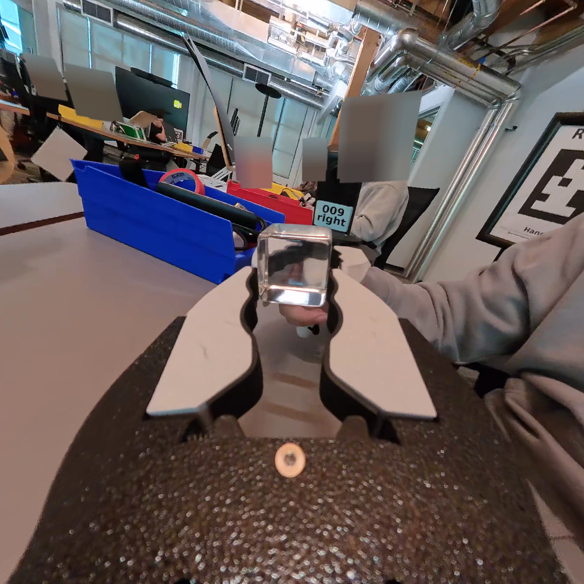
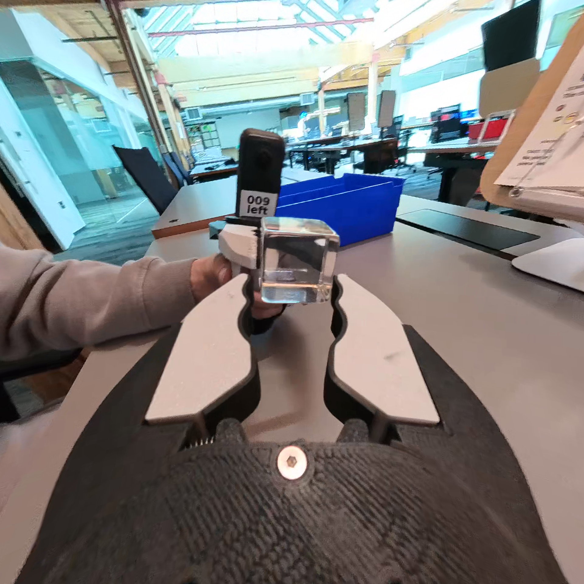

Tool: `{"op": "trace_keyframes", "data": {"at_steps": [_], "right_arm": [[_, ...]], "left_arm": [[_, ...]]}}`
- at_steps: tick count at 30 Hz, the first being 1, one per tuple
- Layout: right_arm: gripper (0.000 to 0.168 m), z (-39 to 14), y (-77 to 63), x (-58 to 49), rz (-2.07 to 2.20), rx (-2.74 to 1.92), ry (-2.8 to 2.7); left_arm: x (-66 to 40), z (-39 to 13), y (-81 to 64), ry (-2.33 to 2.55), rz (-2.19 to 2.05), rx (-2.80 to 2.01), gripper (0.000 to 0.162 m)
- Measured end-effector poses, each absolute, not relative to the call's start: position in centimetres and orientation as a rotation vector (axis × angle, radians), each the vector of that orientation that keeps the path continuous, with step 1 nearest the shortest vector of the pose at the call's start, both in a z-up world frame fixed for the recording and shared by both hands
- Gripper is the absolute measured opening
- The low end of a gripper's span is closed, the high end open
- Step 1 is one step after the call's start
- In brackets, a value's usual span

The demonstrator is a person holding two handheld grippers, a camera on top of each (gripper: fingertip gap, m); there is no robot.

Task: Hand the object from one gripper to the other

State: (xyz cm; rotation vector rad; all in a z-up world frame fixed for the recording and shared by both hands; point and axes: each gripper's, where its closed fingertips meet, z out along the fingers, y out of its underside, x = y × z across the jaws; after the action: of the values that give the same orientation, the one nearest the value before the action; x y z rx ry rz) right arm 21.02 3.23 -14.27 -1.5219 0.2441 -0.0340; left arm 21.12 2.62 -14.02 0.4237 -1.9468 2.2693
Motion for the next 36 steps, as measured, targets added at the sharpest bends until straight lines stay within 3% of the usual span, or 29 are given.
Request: {"op": "trace_keyframes", "data": {"at_steps": [6, 9, 13, 21, 22, 23, 27, 30, 32, 36], "right_arm": [[0.043, -13.9, 3.2, 21.4, -0.082, -1.51, 0.246], [0.043, -14.3, 2.8, 23.2, -0.251, -1.521, 0.349], [0.043, -16.6, 1.3, 26.3, -0.606, -1.634, 0.521], [0.042, -17.3, 2.1, 26.1, -0.71, -1.678, 0.538], [0.002, -17.2, 2.7, 25.4, -0.702, -1.687, 0.471], [0.0, -16.8, 2.7, 25.3, -0.725, -1.645, 0.476], [0.0, -16.9, 1.7, 26.3, -0.845, -1.694, 0.445], [0.0, -16.1, 0.4, 26.4, -0.798, -1.706, 0.41], [0.02, -16.6, -0.9, 27.2, -0.774, -1.76, 0.435], [0.045, -19.0, -2.7, 26.8, -0.57, -1.953, 0.423]], "left_arm": [[21.1, -13.6, 2.6, -1.973, 2.332, 0.393, 0.041], [22.8, -13.6, 2.9, -1.985, 2.396, 0.588, 0.041], [24.6, -13.8, 3.1, -2.021, 2.449, 0.874, 0.053], [25.4, -16.5, 2.1, -2.351, 2.277, 1.202, 0.049], [25.4, -16.5, 2.0, -2.342, 2.277, 1.227, 0.046], [25.3, -16.1, 1.9, -2.277, 2.313, 1.237, 0.046], [25.7, -16.4, 2.4, -2.243, 2.306, 1.252, 0.025], [26.8, -16.4, 4.4, -2.238, 2.33, 1.339, 0.034], [27.3, -16.3, 5.4, -2.21, 2.349, 1.385, 0.033], [27.8, -17.1, 6.0, -2.245, 2.31, 1.415, 0.033]]}}
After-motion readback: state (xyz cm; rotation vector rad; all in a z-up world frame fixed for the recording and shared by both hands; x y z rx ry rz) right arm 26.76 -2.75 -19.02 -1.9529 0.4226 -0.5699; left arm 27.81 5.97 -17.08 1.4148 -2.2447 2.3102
